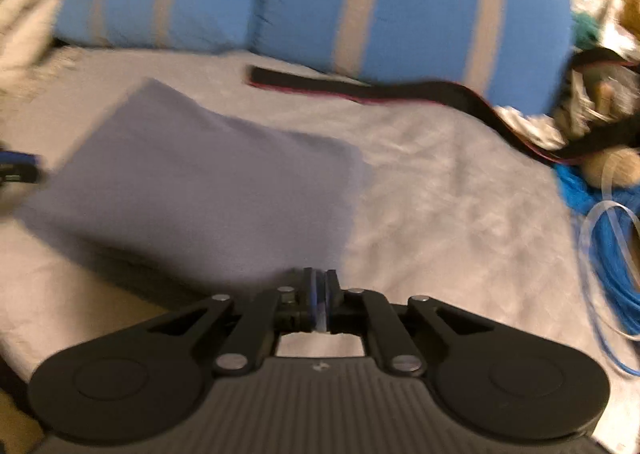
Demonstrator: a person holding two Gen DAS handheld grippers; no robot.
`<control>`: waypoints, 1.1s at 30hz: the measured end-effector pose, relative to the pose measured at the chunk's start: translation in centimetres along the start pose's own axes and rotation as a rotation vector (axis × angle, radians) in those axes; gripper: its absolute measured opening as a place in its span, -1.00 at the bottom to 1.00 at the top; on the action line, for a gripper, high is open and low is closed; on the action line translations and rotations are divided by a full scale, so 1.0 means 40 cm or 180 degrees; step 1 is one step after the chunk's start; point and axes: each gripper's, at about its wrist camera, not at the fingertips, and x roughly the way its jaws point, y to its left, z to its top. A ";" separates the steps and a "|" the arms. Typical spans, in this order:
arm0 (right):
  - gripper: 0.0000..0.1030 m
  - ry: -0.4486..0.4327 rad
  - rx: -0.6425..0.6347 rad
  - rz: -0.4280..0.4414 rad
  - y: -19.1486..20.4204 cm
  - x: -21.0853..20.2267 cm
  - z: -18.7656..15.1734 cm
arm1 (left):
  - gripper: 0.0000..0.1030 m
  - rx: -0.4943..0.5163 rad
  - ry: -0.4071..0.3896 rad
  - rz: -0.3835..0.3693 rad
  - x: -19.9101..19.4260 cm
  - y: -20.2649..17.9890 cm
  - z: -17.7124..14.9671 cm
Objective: Fold clothes
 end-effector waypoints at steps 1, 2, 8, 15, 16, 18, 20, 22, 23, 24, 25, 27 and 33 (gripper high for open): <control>-0.84 -0.0023 -0.0028 0.0078 0.014 0.001 0.000 | -0.80 0.0016 -0.0060 -0.0055 -0.007 -0.013 0.006; -0.84 -0.0029 -0.0074 0.0120 0.026 0.008 0.000 | -0.80 0.0044 -0.0102 -0.0104 -0.008 -0.029 0.013; -0.75 -0.0066 -0.0347 0.0371 0.102 0.047 -0.001 | -0.80 0.0224 -0.0079 -0.0194 0.049 -0.118 0.025; -0.70 0.0200 -0.0127 0.0174 0.048 0.062 -0.015 | -0.79 0.0234 0.0179 -0.0106 0.074 -0.096 -0.020; -0.70 0.0215 -0.0101 0.0141 0.039 0.059 -0.017 | -0.79 0.0226 0.0200 -0.0091 0.071 -0.090 -0.021; -0.70 0.0228 -0.0078 0.0070 0.027 0.051 -0.020 | -0.79 0.0217 0.0247 -0.0038 0.066 -0.078 -0.021; -0.70 0.0264 -0.0063 0.0027 0.016 0.042 -0.026 | -0.79 0.0205 0.0301 0.0032 0.060 -0.067 -0.022; -0.69 0.0307 -0.0064 -0.0033 0.004 0.037 -0.028 | -0.79 0.0194 0.0356 0.0103 0.054 -0.056 -0.024; -0.69 0.0328 -0.0067 -0.0067 -0.002 0.035 -0.029 | -0.79 0.0177 0.0380 0.0131 0.049 -0.048 -0.023; -0.69 0.0325 -0.0043 -0.0077 -0.011 0.029 -0.026 | -0.79 0.0150 0.0403 0.0152 0.043 -0.040 -0.019; -0.68 0.0300 0.0005 -0.0066 -0.021 0.020 -0.022 | -0.79 0.0122 0.0426 0.0174 0.037 -0.032 -0.016; -0.49 0.0249 0.0101 -0.0043 -0.043 0.001 -0.012 | -0.79 0.0060 0.0441 0.0198 0.023 -0.013 -0.008; 0.45 0.0102 0.0626 0.0236 -0.144 -0.016 0.031 | 0.16 -0.0341 0.0237 -0.0002 0.001 0.077 0.042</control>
